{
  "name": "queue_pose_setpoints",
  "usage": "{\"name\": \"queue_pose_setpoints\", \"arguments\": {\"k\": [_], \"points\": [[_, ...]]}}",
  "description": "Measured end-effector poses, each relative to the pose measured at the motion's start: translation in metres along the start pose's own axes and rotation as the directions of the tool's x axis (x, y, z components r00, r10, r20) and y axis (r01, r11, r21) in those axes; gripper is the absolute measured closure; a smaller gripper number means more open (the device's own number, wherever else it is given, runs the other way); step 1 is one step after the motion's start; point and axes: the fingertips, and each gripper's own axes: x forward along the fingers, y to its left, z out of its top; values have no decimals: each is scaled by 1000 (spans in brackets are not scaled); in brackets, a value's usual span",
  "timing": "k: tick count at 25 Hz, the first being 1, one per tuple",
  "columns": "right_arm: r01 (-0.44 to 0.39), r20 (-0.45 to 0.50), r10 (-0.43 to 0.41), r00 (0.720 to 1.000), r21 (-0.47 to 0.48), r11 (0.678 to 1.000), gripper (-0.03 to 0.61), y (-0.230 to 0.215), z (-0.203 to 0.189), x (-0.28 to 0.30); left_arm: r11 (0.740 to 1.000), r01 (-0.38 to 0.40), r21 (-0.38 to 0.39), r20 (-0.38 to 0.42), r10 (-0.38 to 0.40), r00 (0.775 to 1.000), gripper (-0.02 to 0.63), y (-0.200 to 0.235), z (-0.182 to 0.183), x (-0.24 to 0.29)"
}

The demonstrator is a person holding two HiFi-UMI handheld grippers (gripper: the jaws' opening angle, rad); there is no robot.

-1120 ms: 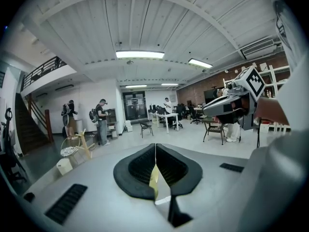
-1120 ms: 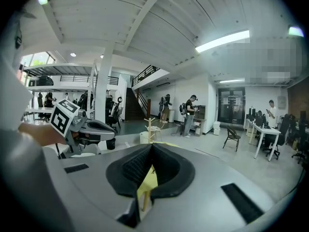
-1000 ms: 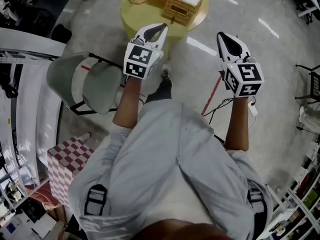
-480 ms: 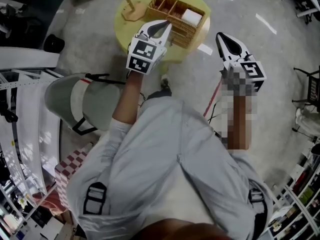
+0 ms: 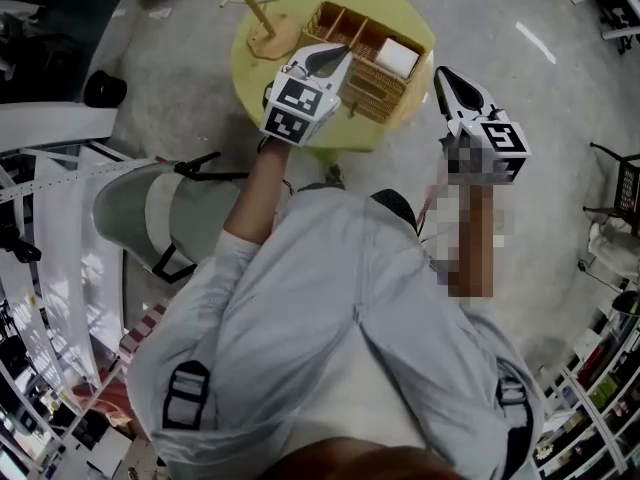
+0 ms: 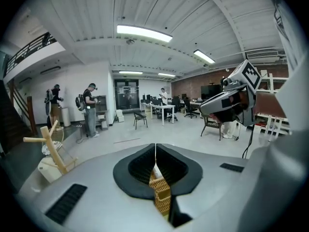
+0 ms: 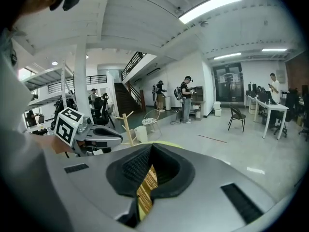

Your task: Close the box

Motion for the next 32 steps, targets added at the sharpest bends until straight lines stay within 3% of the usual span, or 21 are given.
{"name": "queue_pose_setpoints", "arguments": {"k": [5, 10, 12, 14, 18, 25, 32], "points": [[11, -12, -12, 1000, -58, 998, 555, -17, -3, 29, 1000, -4, -23, -73, 3, 997, 581, 15, -21, 22], [-14, -85, 8, 996, -67, 998, 555, -44, -26, 57, 996, -5, -88, -180, -11, 984, 581, 12, -57, 47], [-52, -111, 46, 993, -53, 997, 555, -48, -36, 67, 994, -12, -110, -236, -15, 972, 565, 7, -77, 52], [-93, -139, 87, 986, -42, 995, 555, -50, -47, 77, 992, -25, -121, -298, -12, 954, 475, 3, -99, 56], [-169, -198, 160, 967, -28, 985, 555, -51, -71, 86, 981, -74, -181, -389, -2, 921, 482, -13, -143, 60], [-221, -262, 211, 942, -10, 975, 554, -63, -98, 95, 956, -106, -275, -489, -44, 871, 479, -38, -208, 73], [-239, -305, 224, 926, -10, 971, 555, -77, -118, 97, 915, -131, -382, -514, -93, 853, 483, -57, -254, 86]]}}
